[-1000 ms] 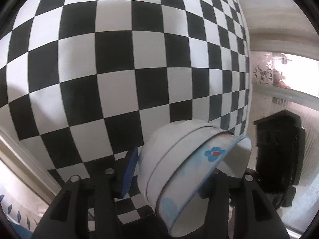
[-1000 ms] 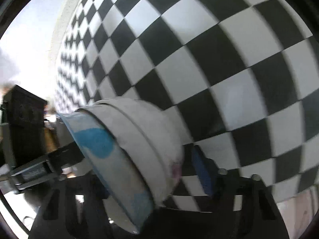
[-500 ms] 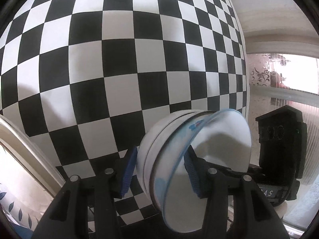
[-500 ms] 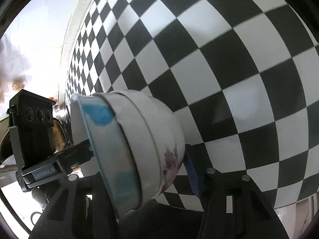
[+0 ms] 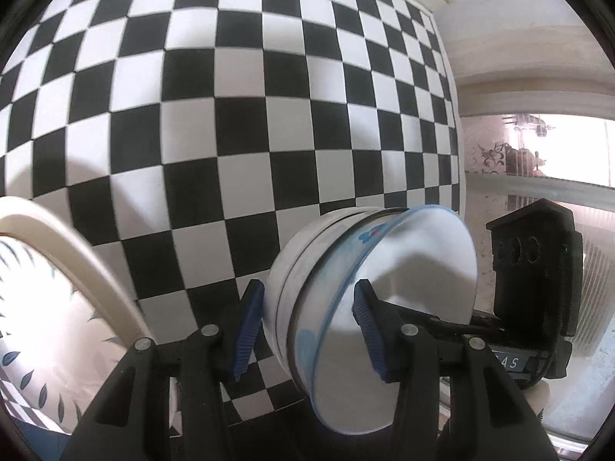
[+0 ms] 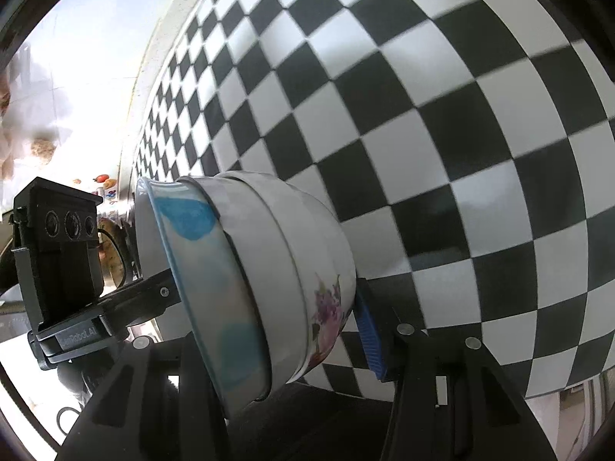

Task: Organize plates and bowls
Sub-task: 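Lift the nested bowls with the right tool toward the plate stack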

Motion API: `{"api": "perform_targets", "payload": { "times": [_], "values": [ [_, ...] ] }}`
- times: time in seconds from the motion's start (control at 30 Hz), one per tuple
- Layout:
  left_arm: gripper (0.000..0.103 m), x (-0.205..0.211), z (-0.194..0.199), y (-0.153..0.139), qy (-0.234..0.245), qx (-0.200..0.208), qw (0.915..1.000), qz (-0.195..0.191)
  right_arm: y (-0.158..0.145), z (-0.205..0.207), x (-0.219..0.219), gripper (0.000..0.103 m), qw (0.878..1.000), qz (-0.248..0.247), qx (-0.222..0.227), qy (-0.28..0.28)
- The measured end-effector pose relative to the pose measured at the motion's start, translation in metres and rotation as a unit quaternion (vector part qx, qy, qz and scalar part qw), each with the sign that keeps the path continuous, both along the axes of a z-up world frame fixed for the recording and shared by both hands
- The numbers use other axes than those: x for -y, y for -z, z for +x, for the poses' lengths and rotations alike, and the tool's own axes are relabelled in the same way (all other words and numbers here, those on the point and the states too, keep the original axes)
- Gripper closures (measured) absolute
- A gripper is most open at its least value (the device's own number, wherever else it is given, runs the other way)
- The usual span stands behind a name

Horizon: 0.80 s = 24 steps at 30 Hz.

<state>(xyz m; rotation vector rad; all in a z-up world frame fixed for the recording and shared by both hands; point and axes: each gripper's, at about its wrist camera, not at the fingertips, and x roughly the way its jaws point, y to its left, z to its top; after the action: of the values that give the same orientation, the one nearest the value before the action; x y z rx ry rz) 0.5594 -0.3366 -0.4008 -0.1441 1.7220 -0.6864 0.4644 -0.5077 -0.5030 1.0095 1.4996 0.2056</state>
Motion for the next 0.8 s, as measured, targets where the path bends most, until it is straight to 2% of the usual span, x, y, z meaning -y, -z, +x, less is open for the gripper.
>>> {"api": "perform_targets", "payload": {
  "times": [0.2, 0.43, 0.67, 0.8],
  "values": [
    [0.059, -0.033, 0.008, -0.028, -0.023, 0.017, 0.9996, -0.004, -0.027, 0.025, -0.028, 0.053, 0.999, -0.001, 0.02, -0.024],
    [0.059, -0.089, 0.016, -0.05, -0.06, 0.036, 0.9976, -0.001, -0.053, 0.06, -0.087, 0.053, 0.997, 0.002, 0.041, -0.066],
    [0.059, -0.153, 0.016, -0.053, -0.099, 0.044, 0.994, 0.01, -0.062, 0.077, -0.156, 0.053, 0.993, 0.008, 0.05, -0.11],
    [0.059, -0.185, 0.013, -0.048, -0.12, 0.042, 0.9917, 0.02, -0.055, 0.082, -0.189, 0.053, 0.99, 0.013, 0.049, -0.131]
  ]
}}
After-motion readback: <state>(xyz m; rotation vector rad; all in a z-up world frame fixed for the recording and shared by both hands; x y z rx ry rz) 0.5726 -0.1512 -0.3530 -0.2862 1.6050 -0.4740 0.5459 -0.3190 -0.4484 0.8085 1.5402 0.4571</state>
